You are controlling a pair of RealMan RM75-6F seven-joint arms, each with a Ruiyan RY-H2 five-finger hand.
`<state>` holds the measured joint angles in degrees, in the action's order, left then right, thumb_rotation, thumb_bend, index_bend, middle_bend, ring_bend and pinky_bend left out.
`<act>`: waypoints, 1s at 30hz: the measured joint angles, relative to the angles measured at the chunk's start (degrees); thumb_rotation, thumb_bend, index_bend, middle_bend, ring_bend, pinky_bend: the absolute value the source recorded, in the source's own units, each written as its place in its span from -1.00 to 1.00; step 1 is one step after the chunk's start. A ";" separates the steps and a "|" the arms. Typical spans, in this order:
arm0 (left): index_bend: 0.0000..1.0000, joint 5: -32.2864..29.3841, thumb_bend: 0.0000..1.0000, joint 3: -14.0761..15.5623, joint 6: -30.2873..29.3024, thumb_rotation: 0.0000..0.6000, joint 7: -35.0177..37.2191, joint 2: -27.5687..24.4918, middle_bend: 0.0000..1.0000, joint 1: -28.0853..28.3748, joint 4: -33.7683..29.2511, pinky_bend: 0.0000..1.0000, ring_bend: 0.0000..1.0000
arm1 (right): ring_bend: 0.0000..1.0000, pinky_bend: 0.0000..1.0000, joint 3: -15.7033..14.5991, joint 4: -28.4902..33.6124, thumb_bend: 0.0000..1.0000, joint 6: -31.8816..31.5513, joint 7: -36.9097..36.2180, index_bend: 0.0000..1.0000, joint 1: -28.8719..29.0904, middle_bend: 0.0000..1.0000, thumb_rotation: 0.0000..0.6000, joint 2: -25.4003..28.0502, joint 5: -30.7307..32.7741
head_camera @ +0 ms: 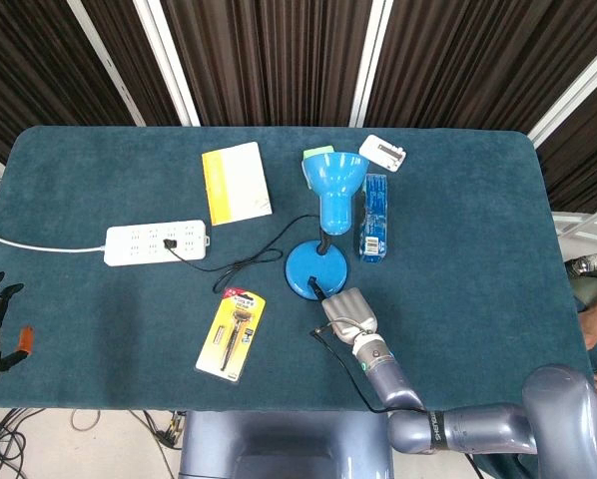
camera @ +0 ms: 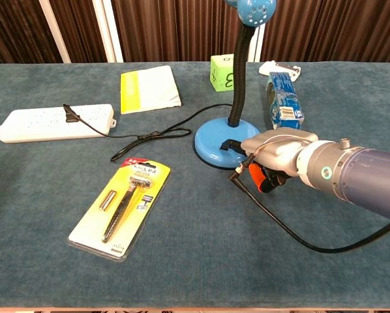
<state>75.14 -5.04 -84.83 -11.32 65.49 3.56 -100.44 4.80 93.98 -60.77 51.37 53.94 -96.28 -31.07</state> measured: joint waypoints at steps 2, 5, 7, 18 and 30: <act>-0.66 -0.08 -0.09 0.00 0.02 1.00 -0.01 0.00 -0.96 -0.01 0.00 -1.00 -1.00 | 0.64 1.00 0.59 0.20 0.78 -0.55 -0.35 -0.93 0.03 0.50 1.00 0.13 -0.17; -0.66 -0.18 -0.09 -0.05 0.00 1.00 0.01 -0.03 -0.96 -0.02 -0.01 -1.00 -1.00 | 0.63 1.00 1.70 1.16 0.78 -1.13 -1.21 -0.93 0.00 0.50 1.00 0.79 -0.34; -0.66 -0.17 -0.09 -0.04 -0.02 1.00 0.02 -0.03 -0.96 -0.03 0.00 -1.00 -1.00 | 0.62 1.00 2.43 2.08 0.78 -1.65 -1.63 -0.93 -0.03 0.50 1.00 1.57 -0.51; -0.66 -0.13 -0.09 -0.23 -0.62 1.00 -0.16 0.07 -0.96 -0.16 0.12 -1.00 -1.00 | 0.25 1.00 4.29 14.01 0.60 -5.91 -6.35 -0.97 -3.38 0.04 1.00 12.34 -3.91; -0.66 0.41 -0.09 -0.11 -1.38 1.00 -1.62 0.72 -0.96 -0.22 0.25 -1.00 -1.00 | -0.91 -0.90 -4.29 24.09 -0.52 -9.79 -19.28 -1.00 -17.01 -0.93 1.00 31.24 -17.62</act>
<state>75.55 -5.15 -86.21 -12.94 66.21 3.34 -100.19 0.51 118.07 -70.57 32.08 36.93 -65.04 -48.69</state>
